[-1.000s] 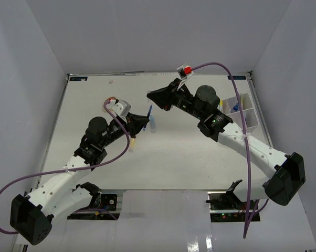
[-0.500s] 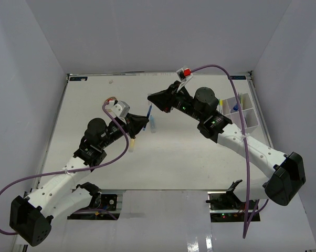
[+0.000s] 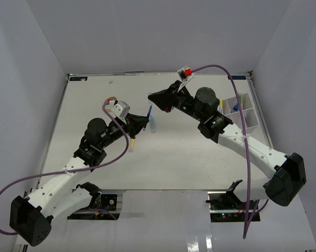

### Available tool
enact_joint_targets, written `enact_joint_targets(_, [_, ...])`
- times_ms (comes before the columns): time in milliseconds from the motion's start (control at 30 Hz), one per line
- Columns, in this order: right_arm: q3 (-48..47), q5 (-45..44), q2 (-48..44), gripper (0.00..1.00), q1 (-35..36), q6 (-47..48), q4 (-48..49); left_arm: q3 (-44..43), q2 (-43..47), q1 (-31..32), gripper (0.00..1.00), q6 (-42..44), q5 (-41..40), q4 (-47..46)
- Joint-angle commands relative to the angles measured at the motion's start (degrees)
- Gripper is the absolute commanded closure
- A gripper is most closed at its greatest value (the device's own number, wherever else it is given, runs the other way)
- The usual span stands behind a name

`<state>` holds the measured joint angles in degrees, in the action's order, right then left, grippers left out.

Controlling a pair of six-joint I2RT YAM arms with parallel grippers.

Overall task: Sort the stationery into containers
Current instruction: Close the pen cap on the pen.

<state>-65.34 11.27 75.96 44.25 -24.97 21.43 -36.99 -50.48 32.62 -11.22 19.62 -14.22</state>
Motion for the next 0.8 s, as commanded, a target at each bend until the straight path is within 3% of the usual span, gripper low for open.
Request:
enact_joint_targets(0, [-0.9, -1.0, -2.2, 0.92, 0.0, 0.5, 3.3, 0.2, 0.6, -0.3, 1.00, -0.1, 1.1, -1.2])
enact_joint_targets(767, [2.0, -0.5, -2.5, 0.92, 0.0, -1.0, 5.0, 0.8, 1.4, -0.3, 1.00, -0.6, 0.9, -2.0])
